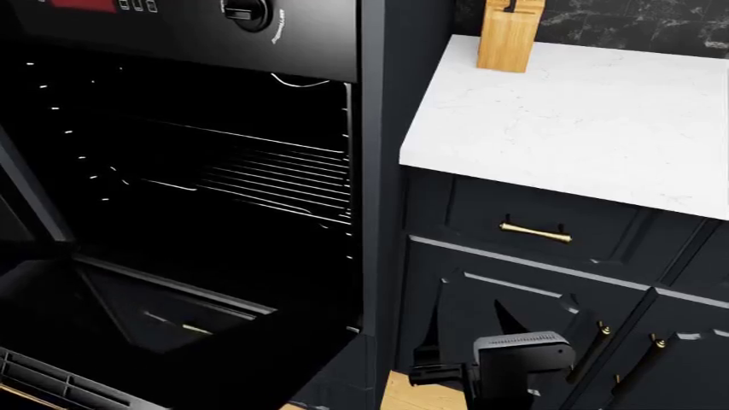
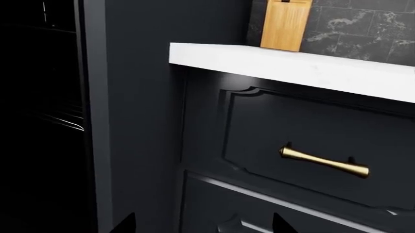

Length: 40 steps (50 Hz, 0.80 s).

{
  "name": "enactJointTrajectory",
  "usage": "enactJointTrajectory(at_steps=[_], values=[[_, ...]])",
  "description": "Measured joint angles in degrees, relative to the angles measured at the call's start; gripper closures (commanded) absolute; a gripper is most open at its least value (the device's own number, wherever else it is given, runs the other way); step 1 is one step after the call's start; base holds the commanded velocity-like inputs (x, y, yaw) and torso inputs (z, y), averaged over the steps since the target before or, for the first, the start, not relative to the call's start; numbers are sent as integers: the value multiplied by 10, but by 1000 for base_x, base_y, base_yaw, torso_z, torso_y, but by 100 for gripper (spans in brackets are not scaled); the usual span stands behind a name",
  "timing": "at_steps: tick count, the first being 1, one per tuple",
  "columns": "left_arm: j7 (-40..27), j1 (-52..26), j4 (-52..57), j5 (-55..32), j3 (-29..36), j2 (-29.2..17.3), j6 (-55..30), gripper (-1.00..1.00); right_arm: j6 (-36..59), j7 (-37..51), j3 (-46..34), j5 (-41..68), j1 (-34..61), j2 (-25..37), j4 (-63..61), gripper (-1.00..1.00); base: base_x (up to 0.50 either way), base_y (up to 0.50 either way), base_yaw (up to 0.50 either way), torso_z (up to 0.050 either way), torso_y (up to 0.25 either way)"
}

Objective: Open the oven door

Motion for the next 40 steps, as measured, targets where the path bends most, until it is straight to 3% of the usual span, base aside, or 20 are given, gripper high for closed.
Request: enactJointTrajectory(at_steps=[14,40], values=[[-26,-2,-41,32,-33,36,33,100,-1,2,-1,1,0,1,0,-100,0,0,0,2,4],[-56,-27,-134,170,-188,132,174,100,-2,4,-3,1,2,1,3,-100,0,0,0,2,2]])
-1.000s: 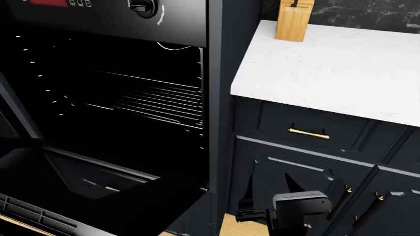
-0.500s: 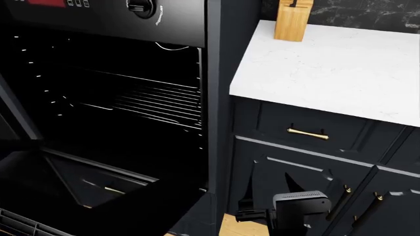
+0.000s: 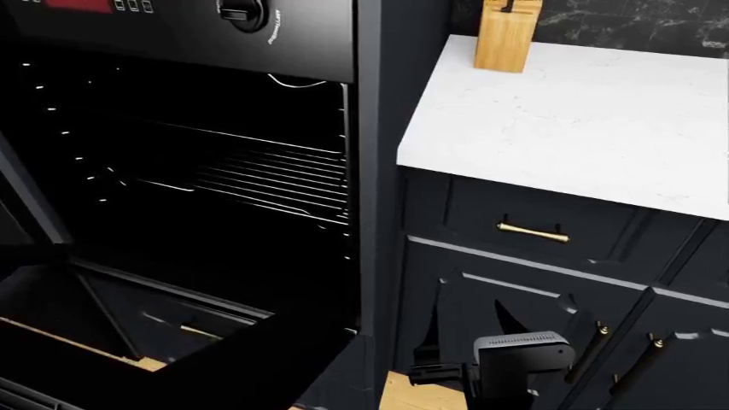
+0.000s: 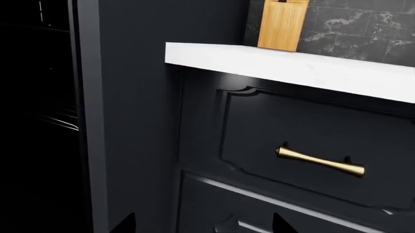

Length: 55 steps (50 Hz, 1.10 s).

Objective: Open the oven door

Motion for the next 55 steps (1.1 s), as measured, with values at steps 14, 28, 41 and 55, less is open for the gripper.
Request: enactJointTrajectory(at_steps=[14,28,41,55], values=[[-18,-28,-43,123,-136,64,116,100,2,2,-1,0,0,1,-2,-100,-1,2,6,1,2],[-35,-48,-71,193,-217,100,187,100,2,3,-3,0,1,2,-2,-100,-2,5,9,1,1],[-47,-51,-100,203,-232,108,198,100,2,4,-4,1,2,3,-1,-100,-2,7,9,1,1],[-54,-50,-119,199,-232,110,195,100,2,6,-5,1,1,4,-3,-100,-2,7,8,0,1]])
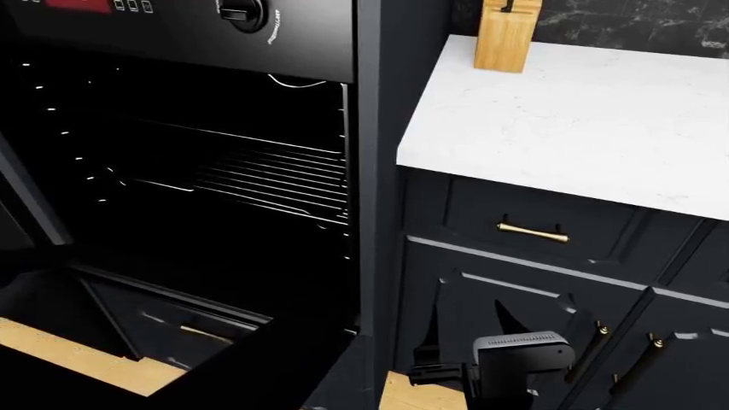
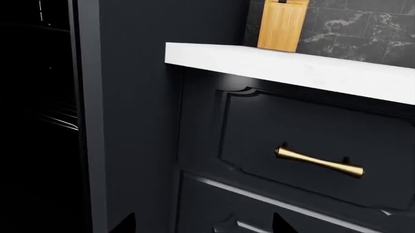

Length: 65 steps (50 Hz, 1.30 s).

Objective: Open the oven door

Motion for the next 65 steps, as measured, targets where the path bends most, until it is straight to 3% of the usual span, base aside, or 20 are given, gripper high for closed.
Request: enactJointTrajectory(at_steps=[65], values=[[-1,13,-57,-8,-18,10,-21,100,-1,5,-6,2,3,3,3,-100,-2,7,7,0,1]])
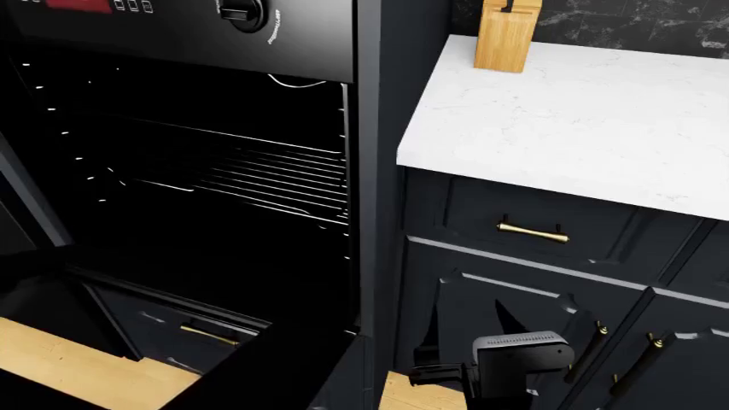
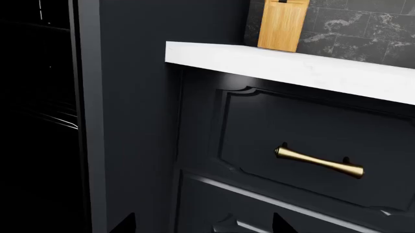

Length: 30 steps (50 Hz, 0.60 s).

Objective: Open the oven door

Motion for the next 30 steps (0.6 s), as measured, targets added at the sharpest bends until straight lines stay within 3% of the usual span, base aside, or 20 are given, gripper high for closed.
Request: enactJointTrajectory(at_steps=[30], values=[[-8,-1,-43,-8,6,-3,-7,100,0,2,-2,1,1,2,0,-100,-2,6,6,0,0]])
